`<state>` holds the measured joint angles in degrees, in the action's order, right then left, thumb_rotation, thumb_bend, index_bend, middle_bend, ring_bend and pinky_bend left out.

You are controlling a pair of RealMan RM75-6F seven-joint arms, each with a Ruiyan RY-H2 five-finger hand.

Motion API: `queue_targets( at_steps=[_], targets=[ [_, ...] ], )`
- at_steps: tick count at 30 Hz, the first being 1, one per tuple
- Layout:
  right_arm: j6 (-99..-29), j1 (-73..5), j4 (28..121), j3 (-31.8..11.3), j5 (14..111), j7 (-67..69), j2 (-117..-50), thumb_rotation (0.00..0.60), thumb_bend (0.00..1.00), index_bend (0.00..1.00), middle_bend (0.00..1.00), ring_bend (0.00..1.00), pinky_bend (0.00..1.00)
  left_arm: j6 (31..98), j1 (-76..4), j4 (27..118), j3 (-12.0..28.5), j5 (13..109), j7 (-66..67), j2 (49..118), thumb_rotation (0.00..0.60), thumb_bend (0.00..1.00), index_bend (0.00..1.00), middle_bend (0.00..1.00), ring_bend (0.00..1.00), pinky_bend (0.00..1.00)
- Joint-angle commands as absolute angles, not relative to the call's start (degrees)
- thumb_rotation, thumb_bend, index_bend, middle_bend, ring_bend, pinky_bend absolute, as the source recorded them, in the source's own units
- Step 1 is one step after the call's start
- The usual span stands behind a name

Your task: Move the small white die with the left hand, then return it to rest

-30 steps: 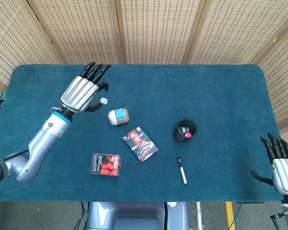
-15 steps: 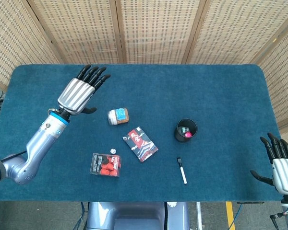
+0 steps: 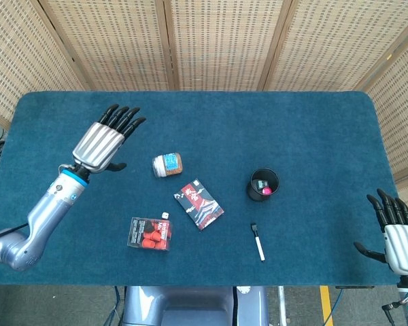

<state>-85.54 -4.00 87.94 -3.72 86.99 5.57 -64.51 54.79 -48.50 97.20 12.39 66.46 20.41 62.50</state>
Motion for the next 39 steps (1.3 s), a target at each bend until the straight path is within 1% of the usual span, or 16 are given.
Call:
queue_targets(
  at_steps=[1,4,5,7,10,16,21,28,33,36,39],
  targets=[
    [-85.2,-4.1,88.0,-3.6,87.0,5.4,-64.5,0.600,0.16,0.05,0.00,0.00,0.00,56.5,-45.9,99.6,9.9,66.7,21.4,61.4,0.600,0.04,0.07,0.00,0.00,0.00],
    [-85.0,-4.2,88.1,-3.5,87.1,5.1,-64.5,0.600,0.16,0.05,0.00,0.00,0.00,58.9,-43.3,100.7,7.7,67.6,22.1,61.8,0.600,0.05,0.07,0.00,0.00,0.00],
    [-84.9,-4.2,88.2,-3.4,87.0,5.0,-64.5,0.600,0.16,0.05,0.00,0.00,0.00,60.8,-41.5,100.8,6.1,68.7,22.4,62.3,0.600,0.05,0.07,0.00,0.00,0.00],
    [-84.8,-4.3,88.2,-3.5,86.9,4.8,-64.6,0.600,0.16,0.05,0.00,0.00,0.00,63.6,-39.3,100.4,4.5,70.6,22.4,63.4,0.600,0.05,0.07,0.00,0.00,0.00],
    [-84.6,-4.3,88.2,-3.4,86.8,4.2,-64.7,0.600,0.16,0.05,0.00,0.00,0.00,68.6,-35.0,98.7,1.6,74.5,20.5,65.7,0.600,0.05,0.07,0.00,0.00,0.00],
    [-83.9,-4.6,88.3,-3.3,86.6,2.8,-65.2,0.600,0.16,0.05,0.00,0.00,0.00,76.9,-28.0,93.5,-2.0,79.6,19.0,70.1,0.600,0.05,0.07,0.00,0.00,0.00],
    [-83.6,-4.7,88.4,-3.1,86.6,1.8,-65.5,0.600,0.16,0.05,0.00,0.00,0.00,83.2,-23.1,89.8,-3.7,82.8,19.0,73.7,0.600,0.05,0.07,0.00,0.00,0.00],
    [-83.5,-4.8,88.5,-3.0,86.6,0.9,-65.8,0.600,0.16,0.05,0.00,0.00,0.00,88.5,-17.5,88.1,-5.1,84.4,17.7,76.9,0.600,0.05,0.07,0.00,0.00,0.00],
    [-83.4,-4.9,88.4,-3.1,86.5,0.6,-66.0,0.600,0.16,0.05,0.00,0.00,0.00,90.2,-15.2,86.9,-5.9,86.0,18.1,77.9,0.600,0.05,0.07,0.00,0.00,0.00],
    [-83.6,-4.9,88.5,-3.1,86.7,0.4,-66.1,0.600,0.16,0.05,0.00,0.00,0.00,90.6,-14.6,87.2,-5.2,86.0,18.2,77.6,0.600,0.05,0.07,0.00,0.00,0.00],
    [-83.6,-5.0,88.8,-3.0,87.0,0.3,-66.1,0.600,0.16,0.05,0.00,0.00,0.00,89.7,-14.3,87.1,-5.0,85.7,16.9,77.3,0.600,0.05,0.07,0.00,0.00,0.00]
  ],
)
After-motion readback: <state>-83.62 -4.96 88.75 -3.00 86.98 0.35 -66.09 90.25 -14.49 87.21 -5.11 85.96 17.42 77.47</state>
